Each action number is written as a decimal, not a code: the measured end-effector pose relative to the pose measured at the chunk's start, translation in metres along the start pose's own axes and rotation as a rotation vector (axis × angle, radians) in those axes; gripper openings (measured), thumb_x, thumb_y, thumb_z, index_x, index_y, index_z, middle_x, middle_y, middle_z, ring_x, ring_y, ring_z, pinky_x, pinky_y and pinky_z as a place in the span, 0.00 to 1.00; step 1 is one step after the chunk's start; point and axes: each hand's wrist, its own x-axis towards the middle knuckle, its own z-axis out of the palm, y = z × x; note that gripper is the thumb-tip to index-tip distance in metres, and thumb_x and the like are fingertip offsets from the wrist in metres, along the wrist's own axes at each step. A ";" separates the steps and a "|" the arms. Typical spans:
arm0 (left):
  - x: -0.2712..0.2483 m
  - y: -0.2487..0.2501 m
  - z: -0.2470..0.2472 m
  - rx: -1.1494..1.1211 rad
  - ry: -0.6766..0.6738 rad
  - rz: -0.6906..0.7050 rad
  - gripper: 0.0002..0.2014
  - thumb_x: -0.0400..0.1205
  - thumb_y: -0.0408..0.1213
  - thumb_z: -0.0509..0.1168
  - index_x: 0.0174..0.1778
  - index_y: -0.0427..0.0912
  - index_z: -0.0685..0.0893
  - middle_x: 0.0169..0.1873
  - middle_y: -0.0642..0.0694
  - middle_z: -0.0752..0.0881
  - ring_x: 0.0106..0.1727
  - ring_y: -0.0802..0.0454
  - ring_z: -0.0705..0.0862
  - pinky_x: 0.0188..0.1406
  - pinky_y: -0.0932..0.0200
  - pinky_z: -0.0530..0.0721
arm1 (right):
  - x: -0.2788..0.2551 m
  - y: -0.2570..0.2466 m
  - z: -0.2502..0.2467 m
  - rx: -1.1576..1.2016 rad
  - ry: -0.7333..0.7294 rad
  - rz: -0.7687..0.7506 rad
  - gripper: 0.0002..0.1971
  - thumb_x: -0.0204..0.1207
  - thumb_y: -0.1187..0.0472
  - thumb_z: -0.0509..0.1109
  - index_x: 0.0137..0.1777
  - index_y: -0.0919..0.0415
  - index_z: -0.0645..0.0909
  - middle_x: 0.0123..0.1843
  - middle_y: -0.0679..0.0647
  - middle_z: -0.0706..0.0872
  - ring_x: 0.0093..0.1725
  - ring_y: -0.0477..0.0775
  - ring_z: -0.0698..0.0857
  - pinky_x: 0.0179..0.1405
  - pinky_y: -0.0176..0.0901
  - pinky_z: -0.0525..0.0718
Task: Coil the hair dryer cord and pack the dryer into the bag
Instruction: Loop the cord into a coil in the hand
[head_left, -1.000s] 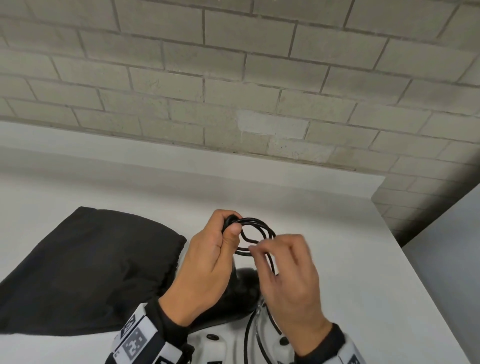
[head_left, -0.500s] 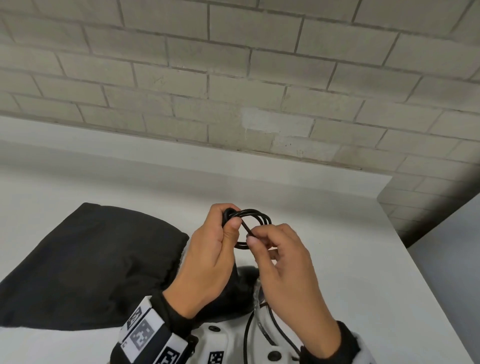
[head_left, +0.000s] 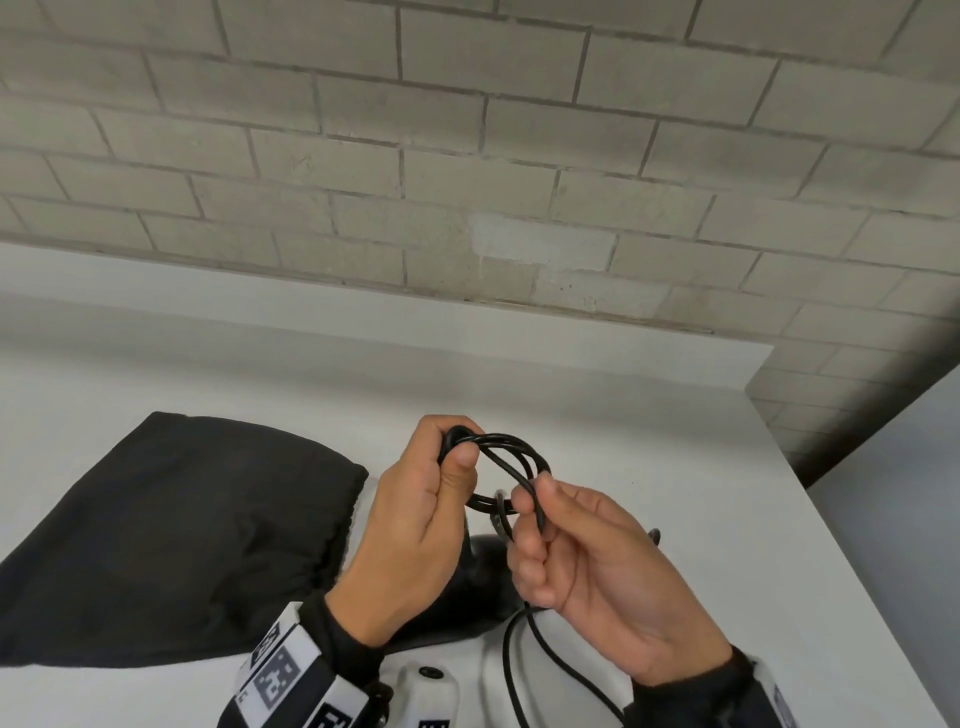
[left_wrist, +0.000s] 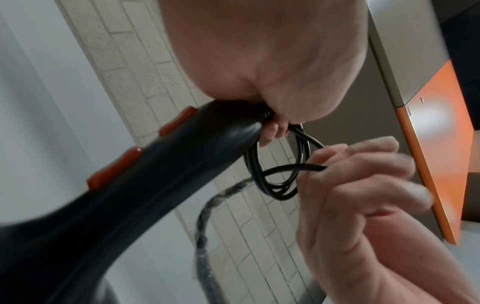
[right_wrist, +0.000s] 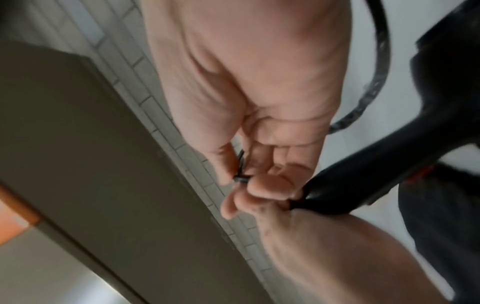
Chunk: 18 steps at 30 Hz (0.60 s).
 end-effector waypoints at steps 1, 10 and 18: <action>0.000 -0.001 0.000 0.001 0.008 -0.006 0.10 0.87 0.54 0.52 0.52 0.58 0.76 0.28 0.58 0.77 0.30 0.58 0.75 0.30 0.55 0.79 | -0.002 0.004 -0.002 -0.074 -0.003 -0.040 0.14 0.72 0.54 0.79 0.47 0.64 0.84 0.37 0.58 0.86 0.29 0.49 0.79 0.26 0.37 0.77; -0.001 0.001 0.002 -0.020 0.000 -0.013 0.14 0.87 0.55 0.53 0.53 0.51 0.77 0.30 0.56 0.78 0.31 0.57 0.76 0.32 0.51 0.80 | 0.003 0.043 -0.008 -1.212 0.363 -0.645 0.06 0.80 0.56 0.69 0.50 0.41 0.80 0.62 0.34 0.82 0.67 0.44 0.81 0.57 0.27 0.78; 0.003 -0.001 -0.004 0.013 0.040 -0.017 0.13 0.86 0.56 0.51 0.53 0.55 0.77 0.28 0.57 0.77 0.31 0.50 0.76 0.33 0.49 0.79 | -0.007 0.025 0.005 -0.706 0.449 -0.514 0.05 0.72 0.54 0.73 0.47 0.50 0.85 0.45 0.50 0.93 0.51 0.47 0.91 0.50 0.30 0.84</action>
